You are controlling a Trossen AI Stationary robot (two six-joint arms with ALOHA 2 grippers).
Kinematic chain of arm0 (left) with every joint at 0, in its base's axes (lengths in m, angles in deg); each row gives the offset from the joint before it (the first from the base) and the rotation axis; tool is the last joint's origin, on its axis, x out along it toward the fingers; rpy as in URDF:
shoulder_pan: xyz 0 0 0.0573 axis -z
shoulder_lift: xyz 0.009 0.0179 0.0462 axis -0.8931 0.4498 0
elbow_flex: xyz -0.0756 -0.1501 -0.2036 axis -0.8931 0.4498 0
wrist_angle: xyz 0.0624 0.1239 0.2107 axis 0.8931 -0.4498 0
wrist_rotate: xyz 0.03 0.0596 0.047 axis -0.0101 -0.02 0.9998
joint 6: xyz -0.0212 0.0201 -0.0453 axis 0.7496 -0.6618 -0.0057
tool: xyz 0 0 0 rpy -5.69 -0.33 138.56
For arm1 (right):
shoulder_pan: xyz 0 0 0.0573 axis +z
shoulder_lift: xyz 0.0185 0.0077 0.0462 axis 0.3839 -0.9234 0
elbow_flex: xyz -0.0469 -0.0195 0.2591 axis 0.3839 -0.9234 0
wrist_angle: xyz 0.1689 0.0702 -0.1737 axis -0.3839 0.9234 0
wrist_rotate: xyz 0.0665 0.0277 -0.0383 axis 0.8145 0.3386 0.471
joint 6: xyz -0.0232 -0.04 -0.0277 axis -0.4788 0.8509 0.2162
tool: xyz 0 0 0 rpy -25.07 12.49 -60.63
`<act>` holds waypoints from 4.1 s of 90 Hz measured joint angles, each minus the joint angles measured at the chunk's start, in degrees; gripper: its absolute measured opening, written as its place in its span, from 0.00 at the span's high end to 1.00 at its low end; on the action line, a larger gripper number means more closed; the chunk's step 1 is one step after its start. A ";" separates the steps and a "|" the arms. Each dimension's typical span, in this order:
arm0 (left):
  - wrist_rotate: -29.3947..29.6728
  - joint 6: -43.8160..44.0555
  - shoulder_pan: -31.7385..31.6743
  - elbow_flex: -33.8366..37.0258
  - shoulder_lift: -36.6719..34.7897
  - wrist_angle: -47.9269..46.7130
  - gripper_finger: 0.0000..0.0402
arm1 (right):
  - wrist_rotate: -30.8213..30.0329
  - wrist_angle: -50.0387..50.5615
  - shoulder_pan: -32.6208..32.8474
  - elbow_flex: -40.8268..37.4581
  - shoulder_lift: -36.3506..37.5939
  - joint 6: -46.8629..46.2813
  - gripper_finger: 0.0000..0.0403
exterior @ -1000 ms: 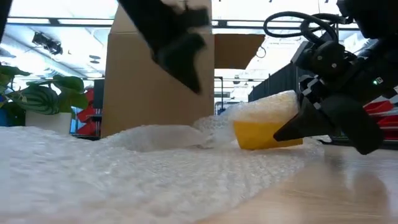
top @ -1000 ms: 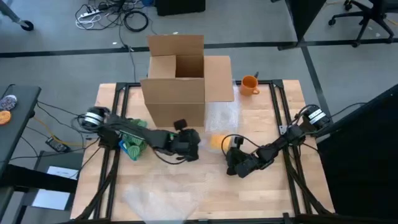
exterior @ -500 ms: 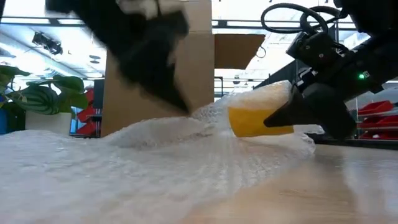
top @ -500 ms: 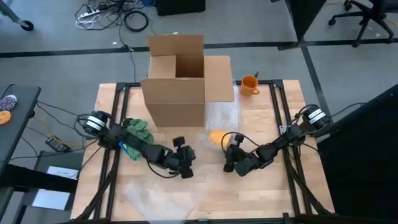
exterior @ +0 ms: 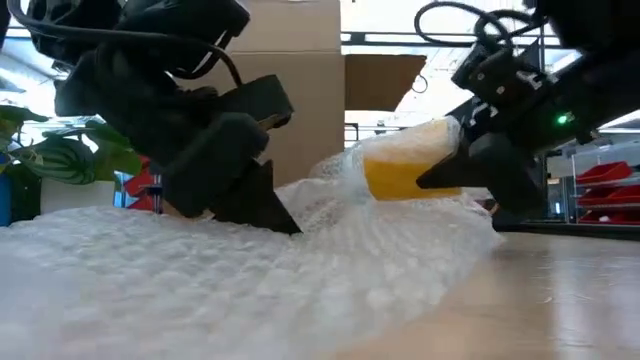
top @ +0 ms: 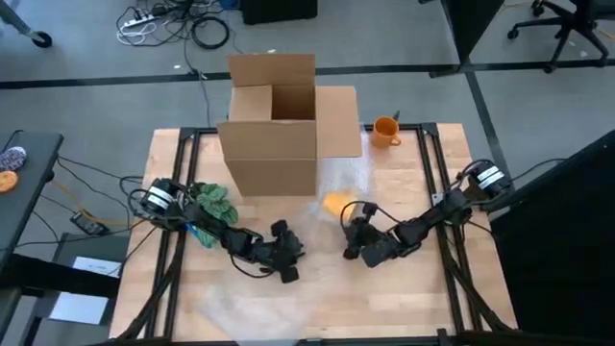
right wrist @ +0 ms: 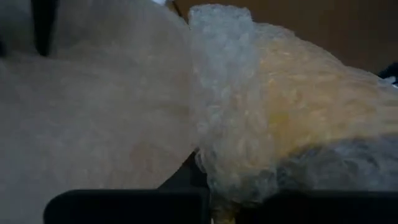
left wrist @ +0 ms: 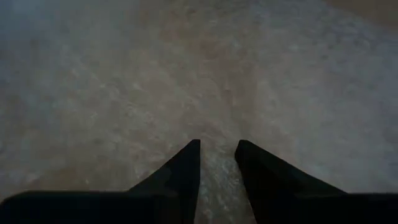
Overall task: Wrap mug
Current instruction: Wrap the yellow mug with the bubble wrap
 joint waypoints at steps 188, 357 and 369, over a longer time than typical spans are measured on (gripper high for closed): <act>-14.82 -31.64 -21.68 -5.01 -10.18 3.13 0.56 | 12.49 4.22 -4.86 0.13 -0.31 91.20 0.92; 25.34 -57.93 -5.14 -7.74 -9.87 -1.66 0.96 | -8.30 -32.08 10.54 0.09 0.63 37.88 0.64; 27.32 -60.55 -4.28 -7.74 -9.87 -2.30 0.96 | -7.66 -38.44 8.02 0.11 4.37 45.40 0.65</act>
